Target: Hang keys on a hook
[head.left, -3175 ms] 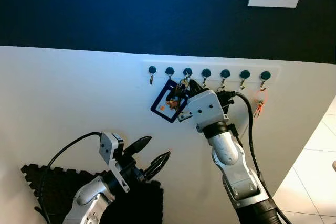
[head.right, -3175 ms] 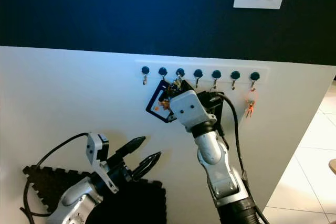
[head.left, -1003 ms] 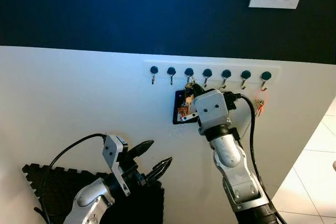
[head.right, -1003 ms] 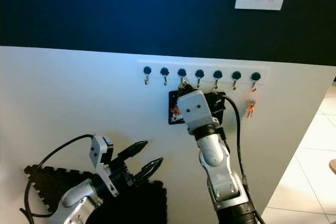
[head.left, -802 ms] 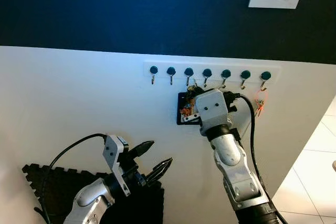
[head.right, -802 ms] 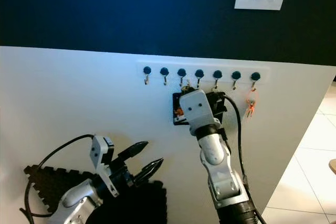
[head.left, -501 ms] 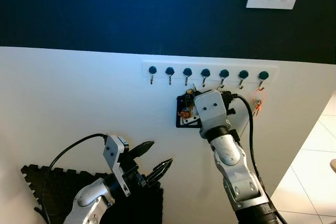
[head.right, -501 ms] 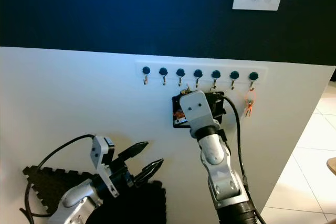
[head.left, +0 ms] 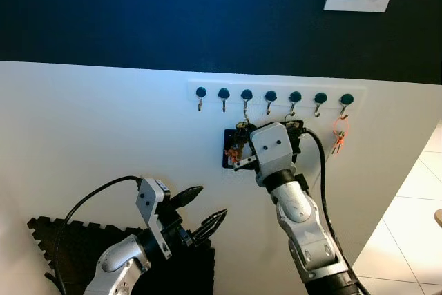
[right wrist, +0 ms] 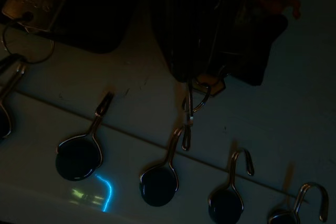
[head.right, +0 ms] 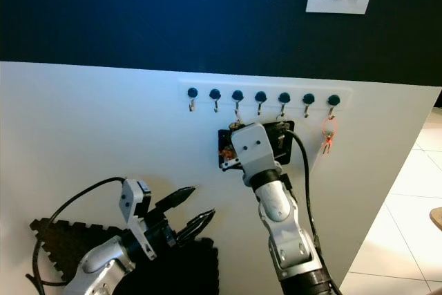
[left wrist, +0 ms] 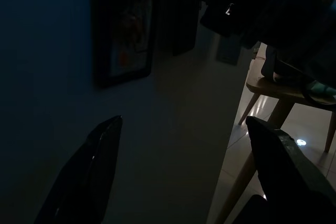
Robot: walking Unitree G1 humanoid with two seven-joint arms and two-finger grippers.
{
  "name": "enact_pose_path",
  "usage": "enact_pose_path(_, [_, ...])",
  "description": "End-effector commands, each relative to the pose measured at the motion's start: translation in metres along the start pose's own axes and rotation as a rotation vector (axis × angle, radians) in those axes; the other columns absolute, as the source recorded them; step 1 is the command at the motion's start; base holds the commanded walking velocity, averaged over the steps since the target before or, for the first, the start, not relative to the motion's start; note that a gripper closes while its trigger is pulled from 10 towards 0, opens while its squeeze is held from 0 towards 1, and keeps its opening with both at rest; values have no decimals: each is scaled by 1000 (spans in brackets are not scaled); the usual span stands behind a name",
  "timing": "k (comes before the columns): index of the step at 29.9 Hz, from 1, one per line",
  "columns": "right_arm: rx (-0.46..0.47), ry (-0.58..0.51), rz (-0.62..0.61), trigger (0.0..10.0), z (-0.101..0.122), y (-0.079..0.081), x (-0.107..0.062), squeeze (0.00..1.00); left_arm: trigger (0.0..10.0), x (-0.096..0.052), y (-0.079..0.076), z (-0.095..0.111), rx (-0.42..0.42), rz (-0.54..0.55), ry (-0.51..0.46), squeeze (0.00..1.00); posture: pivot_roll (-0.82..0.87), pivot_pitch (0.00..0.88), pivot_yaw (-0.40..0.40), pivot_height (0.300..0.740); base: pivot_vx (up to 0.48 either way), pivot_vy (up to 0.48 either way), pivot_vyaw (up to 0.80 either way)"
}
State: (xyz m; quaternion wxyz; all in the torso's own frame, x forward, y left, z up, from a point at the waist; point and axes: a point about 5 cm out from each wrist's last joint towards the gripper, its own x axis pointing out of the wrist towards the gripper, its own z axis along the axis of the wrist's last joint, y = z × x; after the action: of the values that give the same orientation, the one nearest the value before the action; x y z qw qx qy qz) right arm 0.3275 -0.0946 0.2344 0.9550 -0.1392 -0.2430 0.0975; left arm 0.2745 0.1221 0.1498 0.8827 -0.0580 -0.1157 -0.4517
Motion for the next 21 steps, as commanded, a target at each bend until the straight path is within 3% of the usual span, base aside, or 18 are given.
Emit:
enact_pose_path(1, [14, -98, -1, 10000, 17, 0, 1, 0, 10000, -2, -1, -2, 1, -11, 22, 0, 49, 20, -7, 740, 0, 0, 0])
enact_pose_path(14, [18, -153, 0, 10000, 25, -1, 3, 0, 10000, -1, -2, -2, 0, -17, 21, 0, 49, 19, -7, 740, 0, 0, 0])
enact_pose_path(21, [13, -161, 49, 10000, 24, 6, 1, 0, 10000, -2, -3, -3, -3, -26, 27, 0, 50, 22, -8, 740, 0, 0, 0])
